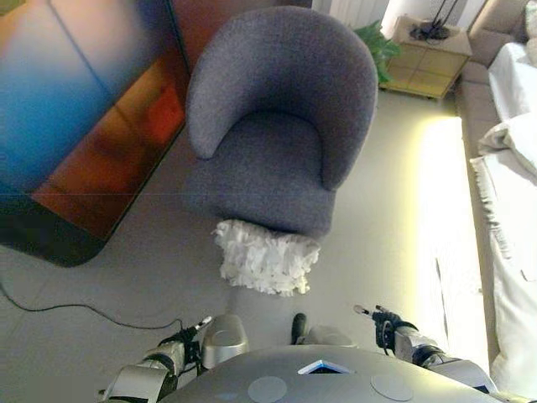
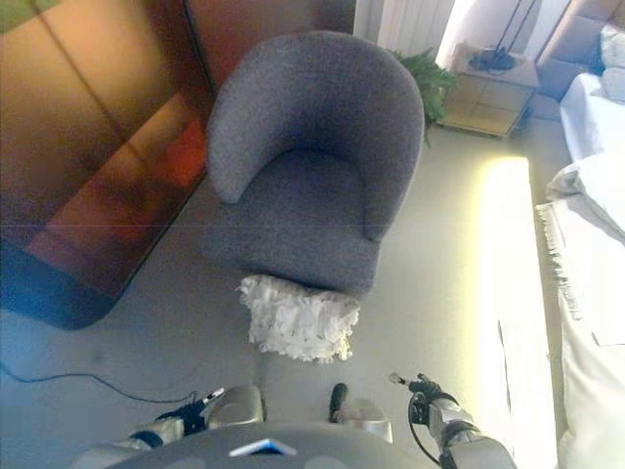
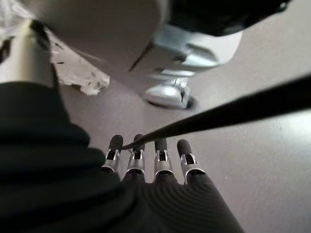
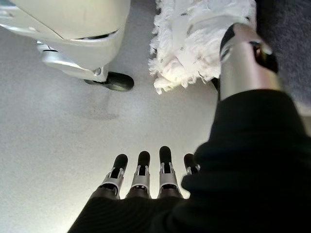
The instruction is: Pick up the cushion and take it to the sofa
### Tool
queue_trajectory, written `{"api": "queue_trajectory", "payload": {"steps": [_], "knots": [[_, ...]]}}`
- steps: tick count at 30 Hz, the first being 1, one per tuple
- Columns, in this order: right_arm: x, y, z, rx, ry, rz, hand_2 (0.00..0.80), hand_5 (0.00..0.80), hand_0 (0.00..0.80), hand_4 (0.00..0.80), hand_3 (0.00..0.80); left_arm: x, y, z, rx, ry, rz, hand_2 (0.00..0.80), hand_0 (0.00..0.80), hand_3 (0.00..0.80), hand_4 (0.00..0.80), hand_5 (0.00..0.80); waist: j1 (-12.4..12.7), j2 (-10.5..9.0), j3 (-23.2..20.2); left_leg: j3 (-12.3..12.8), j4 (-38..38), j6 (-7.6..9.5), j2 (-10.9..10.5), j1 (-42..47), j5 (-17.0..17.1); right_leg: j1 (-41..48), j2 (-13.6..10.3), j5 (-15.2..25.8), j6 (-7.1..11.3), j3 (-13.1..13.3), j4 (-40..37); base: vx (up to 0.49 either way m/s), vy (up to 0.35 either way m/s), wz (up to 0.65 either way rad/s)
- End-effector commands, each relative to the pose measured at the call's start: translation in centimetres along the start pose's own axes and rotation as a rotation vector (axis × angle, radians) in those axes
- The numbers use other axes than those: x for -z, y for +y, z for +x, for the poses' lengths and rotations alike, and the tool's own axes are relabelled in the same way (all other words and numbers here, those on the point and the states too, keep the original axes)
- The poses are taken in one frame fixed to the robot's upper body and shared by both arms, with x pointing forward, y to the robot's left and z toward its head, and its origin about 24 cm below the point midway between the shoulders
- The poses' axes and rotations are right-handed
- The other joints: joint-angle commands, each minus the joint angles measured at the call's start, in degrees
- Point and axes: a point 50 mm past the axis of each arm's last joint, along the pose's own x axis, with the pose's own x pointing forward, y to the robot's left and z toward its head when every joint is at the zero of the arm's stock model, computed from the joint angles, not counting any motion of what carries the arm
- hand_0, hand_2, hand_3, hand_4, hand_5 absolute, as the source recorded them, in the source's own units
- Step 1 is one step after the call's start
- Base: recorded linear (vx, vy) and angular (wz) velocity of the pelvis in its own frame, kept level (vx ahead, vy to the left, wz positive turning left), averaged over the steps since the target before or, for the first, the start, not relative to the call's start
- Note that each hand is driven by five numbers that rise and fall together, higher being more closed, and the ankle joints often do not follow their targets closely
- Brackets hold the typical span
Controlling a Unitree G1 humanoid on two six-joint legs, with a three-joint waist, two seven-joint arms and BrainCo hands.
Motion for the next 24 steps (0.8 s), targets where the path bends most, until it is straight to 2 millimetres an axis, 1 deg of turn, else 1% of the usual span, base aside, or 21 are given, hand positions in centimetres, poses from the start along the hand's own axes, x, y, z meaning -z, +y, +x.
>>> {"api": "queue_trajectory", "payload": {"steps": [1, 2, 3, 5, 7, 8, 10, 11, 13, 14, 16, 17, 19, 20, 21, 23, 24], "knots": [[-2.2, -0.3, 0.1, 0.024, -0.055, -0.003, 0.0, 0.0, 0.0, 0.0, 0.0, -0.9, -0.6, 0.0, 0.004, -0.034, 0.034, 0.0, 0.0, 0.0, 0.0, 0.0, 2.3, 0.24, 1.9, -1.9, -6.1, 0.75, -0.8, -0.9, 9.9, 0.5, -1.9, -1.9, 4.41, 3.8, 2.2, 0.216, 0.142, -0.05], [-2.4, -0.2, 0.1, 0.026, -0.065, -0.007, 0.0, 0.0, 0.0, 0.0, 0.0, -0.7, -0.6, 0.0, -0.001, -0.026, 0.043, 0.0, 0.0, 0.0, 0.0, 0.0, 2.2, 0.44, 1.8, -1.5, -8.3, 1.29, -0.9, 0.5, 8.1, 0.5, -2.2, -2.8, 4.45, 3.5, 2.7, 0.256, 0.17, -0.19], [-2.5, 0.0, 0.1, 0.027, -0.071, -0.014, 0.0, 0.0, 0.0, 0.0, 0.0, -0.7, -0.6, 0.0, -0.013, -0.022, 0.049, 0.0, 0.0, 0.0, 0.0, 0.0, 2.0, 0.6, 1.7, -1.0, -9.2, 1.61, -0.8, 1.6, 7.0, 0.5, -2.4, -3.2, 4.58, 3.3, 3.0, 0.226, 0.144, -0.25], [-2.9, 0.4, 0.1, 0.021, -0.093, -0.033, 0.0, 0.0, 0.0, 0.0, 0.0, -1.1, -0.4, -0.1, -0.026, -0.04, 0.052, 0.0, 0.0, 0.0, 0.0, 0.0, 1.7, 0.74, 1.9, -0.6, -8.4, 1.62, -0.5, 1.6, 5.1, -0.4, -3.0, -4.3, 4.71, 3.1, 4.7, 0.13, 0.089, -0.2], [-4.6, 1.0, 0.0, 0.012, -0.148, -0.045, 0.0, 0.0, 0.0, 0.0, 0.0, -3.5, -0.8, -0.3, -0.031, -0.11, 0.042, 0.0, 0.0, 0.0, 0.0, 0.0, 1.3, 1.0, 3.7, -0.1, -6.6, 1.25, -0.3, -0.9, 4.3, -2.6, -3.7, -4.8, 4.92, 2.9, 6.4, -0.091, 0.049, -0.2], [-5.9, 1.3, -0.1, 0.01, -0.194, -0.049, 0.0, 0.0, 0.0, 0.0, 0.0, -5.3, -1.3, -0.5, -0.032, -0.162, 0.024, 0.0, 0.0, 0.0, 0.0, 0.0, 1.1, 1.24, 5.2, 0.2, -5.6, 1.27, -0.3, -2.8, 4.2, -4.6, -4.1, -4.8, 5.18, 2.9, 7.4, -0.242, 0.024, -0.11], [-8.4, 2.0, -0.3, 0.015, -0.269, -0.048, 0.0, 0.0, 0.0, 0.0, 0.0, -8.3, -1.9, -1.1, -0.034, -0.244, -0.005, 0.0, 0.0, 0.0, 0.0, 0.0, 0.7, 1.88, 8.0, 0.1, -4.4, 1.31, -0.4, -6.2, 4.7, -8.9, -4.8, -4.4, 5.52, 2.8, 9.5, -0.247, 0.048, 0.04], [-9.1, 2.2, -0.4, 0.017, -0.29, -0.047, 0.0, 0.0, 0.0, 0.0, 0.0, -8.9, -2.0, -1.3, -0.036, -0.265, -0.011, 0.0, 0.0, 0.0, 0.0, 0.0, 0.6, 2.07, 8.7, 0.3, -4.3, 1.27, -0.4, -6.9, 4.9, -9.9, -4.9, -4.3, 5.56, 2.9, 10.0, -0.212, 0.037, 0.09], [-11.5, 2.5, -1.0, 0.04, -0.389, -0.061, 0.0, 0.0, 0.0, 0.0, 0.0, -11.0, -2.4, -1.9, -0.043, -0.344, -0.043, 0.0, 0.0, 0.0, 0.0, 0.0, 0.2, 2.57, 10.8, 0.1, -4.3, 0.94, -0.6, -9.5, 5.6, -11.8, -4.9, -3.9, 5.61, 3.6, 9.8, -0.15, -0.01, 0.01], [-12.0, 2.5, -1.1, 0.046, -0.41, -0.071, 0.0, 0.0, 0.0, 0.0, 0.0, -11.3, -2.5, -2.0, -0.044, -0.36, -0.05, 0.0, 0.0, 0.0, 0.0, 0.0, 0.2, 2.62, 11.0, 0.1, -4.3, 0.9, -0.7, -9.9, 5.6, -11.9, -4.9, -3.9, 5.62, 3.8, 9.6, -0.084, -0.044, -0.06], [-14.7, 2.6, -2.0, 0.09, -0.524, -0.122, 0.0, 0.0, 0.0, 0.0, 0.0, -13.6, -3.0, -2.9, -0.047, -0.465, -0.063, 0.0, 0.0, 0.0, 0.0, 0.0, 0.0, 2.51, 12.8, -0.6, -1.2, 0.52, -1.2, -14.7, 5.4, -13.7, -4.8, -4.0, 5.33, 4.8, 9.7, -0.091, -0.076, -0.03], [-15.3, 2.6, -2.2, 0.105, -0.544, -0.126, 0.0, 0.0, 0.0, 0.0, 0.0, -14.1, -3.1, -3.1, -0.055, -0.483, -0.064, 0.0, 0.0, 0.0, 0.0, 0.0, 0.0, 2.47, 13.1, -0.7, -0.2, 0.5, -1.2, -15.8, 5.2, -14.3, -4.8, -4.0, 5.23, 4.9, 9.9, -0.096, -0.074, -0.06], [-17.5, 2.8, -3.0, 0.147, -0.609, -0.127, 0.0, 0.0, 0.0, 0.0, 0.0, -15.7, -3.4, -3.9, -0.084, -0.536, -0.083, 0.0, 0.0, 0.0, 0.0, 0.0, 0.0, 2.35, 14.3, -1.0, 2.0, 0.49, -1.2, -18.8, 4.9, -17.0, -4.8, -4.0, 5.1, 5.2, 11.1, -0.097, -0.064, -0.09], [-19.3, 2.9, -3.7, 0.177, -0.657, -0.122, 0.0, 0.0, 0.0, 0.0, 0.0, -16.9, -3.4, -4.5, -0.113, -0.571, -0.098, 0.0, 0.0, 0.0, 0.0, 0.0, -0.1, 2.37, 15.3, -0.7, 3.3, 0.58, -1.0, -20.8, 4.7, -19.5, -4.8, -4.0, 5.04, 5.3, 12.2, -0.104, -0.053, -0.13], [-20.5, 2.9, -4.3, 0.206, -0.696, -0.117, 0.0, 0.0, 0.0, 0.0, 0.0, -17.8, -3.4, -5.0, -0.135, -0.596, -0.107, 0.0, 0.0, 0.0, 0.0, 0.0, -0.3, 2.39, 16.0, -0.2, 4.1, 0.56, -0.8, -21.9, 4.5, -21.0, -4.9, -3.8, 5.01, 5.1, 12.6, -0.103, -0.04, -0.12], [-23.3, 2.4, -5.8, 0.256, -0.771, -0.091, 0.0, 0.0, 0.0, 0.0, 0.0, -20.0, -3.5, -6.3, -0.178, -0.664, -0.137, 0.0, 0.0, 0.0, 0.0, 0.0, -1.2, 2.53, 18.0, 1.4, 4.8, 0.5, -0.3, -23.9, 4.5, -24.3, -5.3, -3.3, 4.93, 5.0, 13.1, -0.09, -0.007, -0.03], [-24.2, 2.2, -6.4, 0.272, -0.798, -0.087, 0.0, 0.0, 0.0, 0.0, 0.0, -20.9, -3.5, -6.9, -0.191, -0.706, -0.146, 0.0, 0.0, 0.0, 0.0, 0.0, -1.4, 2.6, 18.6, 2.0, 4.8, 0.69, -0.3, -24.5, 4.5, -25.8, -5.5, -3.1, 4.96, 5.1, 13.5, -0.133, 0.035, 0.09]]}}
